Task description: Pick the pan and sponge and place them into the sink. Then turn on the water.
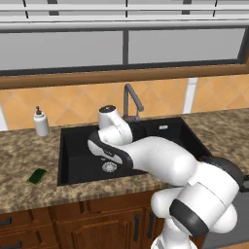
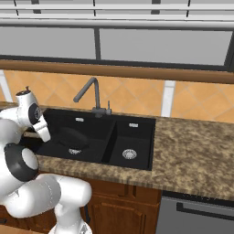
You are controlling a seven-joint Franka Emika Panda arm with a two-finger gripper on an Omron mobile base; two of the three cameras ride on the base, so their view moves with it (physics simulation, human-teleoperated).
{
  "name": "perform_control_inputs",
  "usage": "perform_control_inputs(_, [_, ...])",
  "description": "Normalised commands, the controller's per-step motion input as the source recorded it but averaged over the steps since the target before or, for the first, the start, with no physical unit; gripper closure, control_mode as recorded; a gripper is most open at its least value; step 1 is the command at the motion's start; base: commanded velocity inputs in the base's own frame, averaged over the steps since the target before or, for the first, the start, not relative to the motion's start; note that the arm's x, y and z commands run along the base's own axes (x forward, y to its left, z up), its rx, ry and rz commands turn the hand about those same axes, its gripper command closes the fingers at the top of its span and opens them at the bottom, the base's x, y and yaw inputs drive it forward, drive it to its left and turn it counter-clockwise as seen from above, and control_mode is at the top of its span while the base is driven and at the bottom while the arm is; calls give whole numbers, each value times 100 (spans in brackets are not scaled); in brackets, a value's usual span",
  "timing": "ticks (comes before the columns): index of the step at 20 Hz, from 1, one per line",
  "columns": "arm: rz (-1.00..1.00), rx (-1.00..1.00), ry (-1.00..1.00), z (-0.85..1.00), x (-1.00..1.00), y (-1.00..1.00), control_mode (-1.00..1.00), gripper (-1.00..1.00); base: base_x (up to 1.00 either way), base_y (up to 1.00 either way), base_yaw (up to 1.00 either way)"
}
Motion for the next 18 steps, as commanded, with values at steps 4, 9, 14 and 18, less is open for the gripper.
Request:
perform_control_inputs(4, [-38, 0, 0, -45, 42, 14, -100, 100, 0, 0, 0])
perform_control_inputs(9, [-32, -1, 3, -25, 43, 1, -100, 100, 0, 0, 0])
perform_control_inputs(14, [-19, 0, 4, -3, 36, 10, -100, 100, 0, 0, 0])
perform_control_inputs(18, [-12, 0, 0, -20, 32, 9, -100, 100, 0, 0, 0])
